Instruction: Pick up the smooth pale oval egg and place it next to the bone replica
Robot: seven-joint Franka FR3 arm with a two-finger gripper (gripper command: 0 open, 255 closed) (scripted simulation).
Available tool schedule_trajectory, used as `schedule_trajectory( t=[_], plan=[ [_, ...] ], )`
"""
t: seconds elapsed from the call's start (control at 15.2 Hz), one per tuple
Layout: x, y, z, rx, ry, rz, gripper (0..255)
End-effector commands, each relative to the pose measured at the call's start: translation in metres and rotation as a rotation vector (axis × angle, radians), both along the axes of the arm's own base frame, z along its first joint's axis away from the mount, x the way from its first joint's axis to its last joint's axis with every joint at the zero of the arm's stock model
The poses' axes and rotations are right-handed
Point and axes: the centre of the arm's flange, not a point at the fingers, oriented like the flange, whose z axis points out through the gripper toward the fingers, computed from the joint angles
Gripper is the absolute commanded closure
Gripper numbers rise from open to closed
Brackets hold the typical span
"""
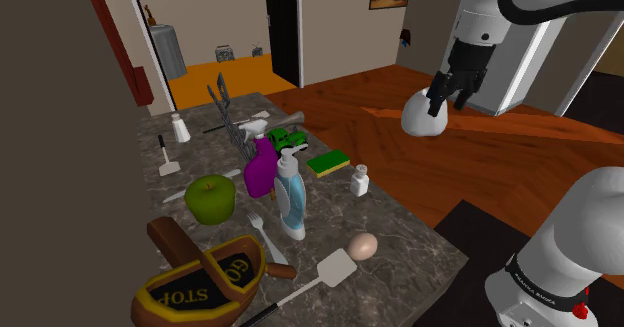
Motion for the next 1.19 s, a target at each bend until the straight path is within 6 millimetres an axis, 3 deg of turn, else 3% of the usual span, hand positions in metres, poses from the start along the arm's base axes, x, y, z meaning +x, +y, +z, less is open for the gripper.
schedule_trajectory(
  t=[0.0,0.59,1.12],
  plan=[
    [0.000,0.000,0.000,0.000,0.000,0.000,0],
    [-0.045,0.072,-0.076,0.094,-0.026,-0.218,0],
    [-0.068,0.149,-0.138,0.177,-0.049,-0.411,0]
  ],
)
